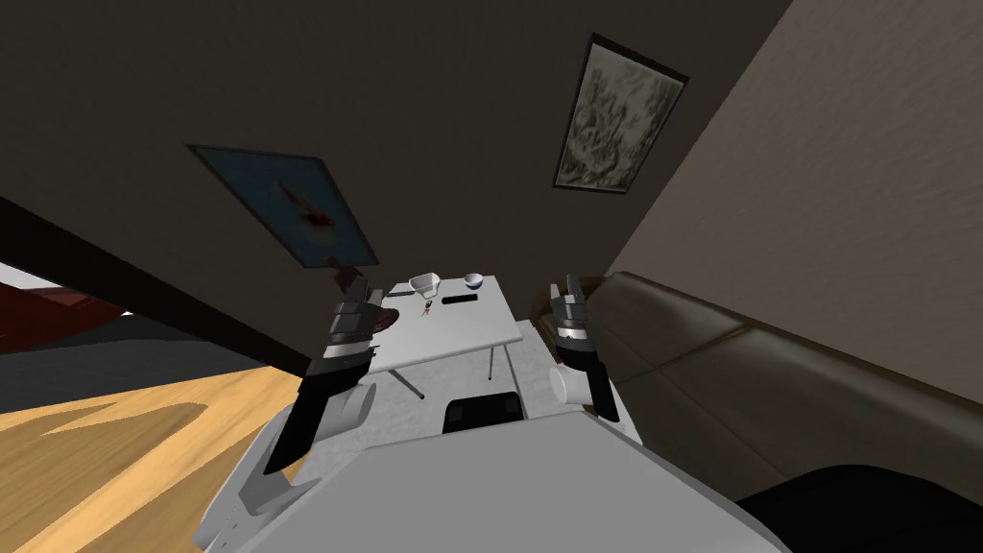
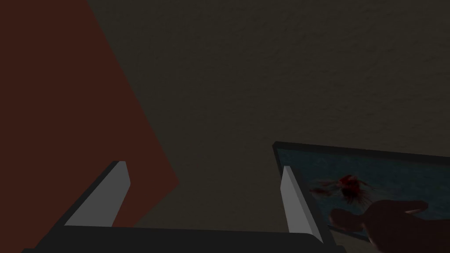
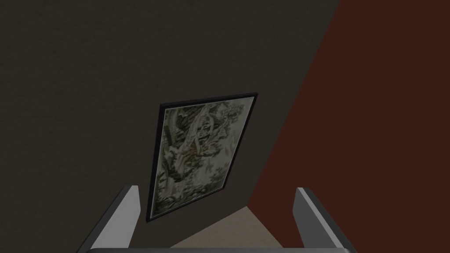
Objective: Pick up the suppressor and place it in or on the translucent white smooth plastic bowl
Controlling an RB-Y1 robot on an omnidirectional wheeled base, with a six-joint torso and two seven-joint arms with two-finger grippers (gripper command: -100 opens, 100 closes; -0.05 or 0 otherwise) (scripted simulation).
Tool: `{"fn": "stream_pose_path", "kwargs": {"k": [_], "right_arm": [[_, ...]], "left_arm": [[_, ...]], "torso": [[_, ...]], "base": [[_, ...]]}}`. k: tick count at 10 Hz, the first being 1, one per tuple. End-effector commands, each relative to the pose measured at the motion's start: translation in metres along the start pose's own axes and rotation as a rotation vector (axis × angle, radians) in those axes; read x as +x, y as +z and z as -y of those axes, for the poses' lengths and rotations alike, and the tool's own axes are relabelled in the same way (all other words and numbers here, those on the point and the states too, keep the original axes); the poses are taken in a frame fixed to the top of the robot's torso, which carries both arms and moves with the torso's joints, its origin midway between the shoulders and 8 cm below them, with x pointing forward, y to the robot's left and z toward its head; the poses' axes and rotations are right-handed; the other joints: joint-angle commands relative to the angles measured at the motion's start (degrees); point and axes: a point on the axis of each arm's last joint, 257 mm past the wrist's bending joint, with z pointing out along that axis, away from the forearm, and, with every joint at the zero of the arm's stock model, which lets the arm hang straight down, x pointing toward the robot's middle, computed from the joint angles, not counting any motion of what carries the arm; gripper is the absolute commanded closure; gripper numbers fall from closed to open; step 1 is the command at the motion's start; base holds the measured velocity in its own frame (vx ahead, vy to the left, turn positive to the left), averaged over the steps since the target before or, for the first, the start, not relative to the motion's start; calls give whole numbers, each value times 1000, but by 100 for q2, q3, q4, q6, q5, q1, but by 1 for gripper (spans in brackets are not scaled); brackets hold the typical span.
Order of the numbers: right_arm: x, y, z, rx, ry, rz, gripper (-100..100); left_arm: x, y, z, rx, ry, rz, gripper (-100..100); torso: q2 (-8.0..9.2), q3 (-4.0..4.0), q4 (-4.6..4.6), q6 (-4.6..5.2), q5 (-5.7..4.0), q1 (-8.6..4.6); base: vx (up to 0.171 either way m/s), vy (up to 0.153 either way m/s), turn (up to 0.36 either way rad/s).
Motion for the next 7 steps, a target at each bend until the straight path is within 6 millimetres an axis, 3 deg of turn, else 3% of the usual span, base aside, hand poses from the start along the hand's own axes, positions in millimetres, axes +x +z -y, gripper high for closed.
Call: {"fn": "stream_pose_path", "kwargs": {"k": [1, 2, 7], "right_arm": [[0, 0, 0, 0, 0, 0, 0], [0, 0, 0, 0, 0, 0, 0], [0, 0, 0, 0, 0, 0, 0]], "left_arm": [[-7, 7, -15, -37, -16, 4, -100], [-14, 14, -24, -55, -34, 13, -100], [-30, 26, -60, -152, -75, 42, -100]], "torso": [[0, 0, 0, 0, 0, 0], [3, 1, 1, 2, 2, 6], [2, 1, 1, 3, 2, 7]], "base": [[-36, -57, -167], [-33, -82, -287], [-26, -65, -100]]}}
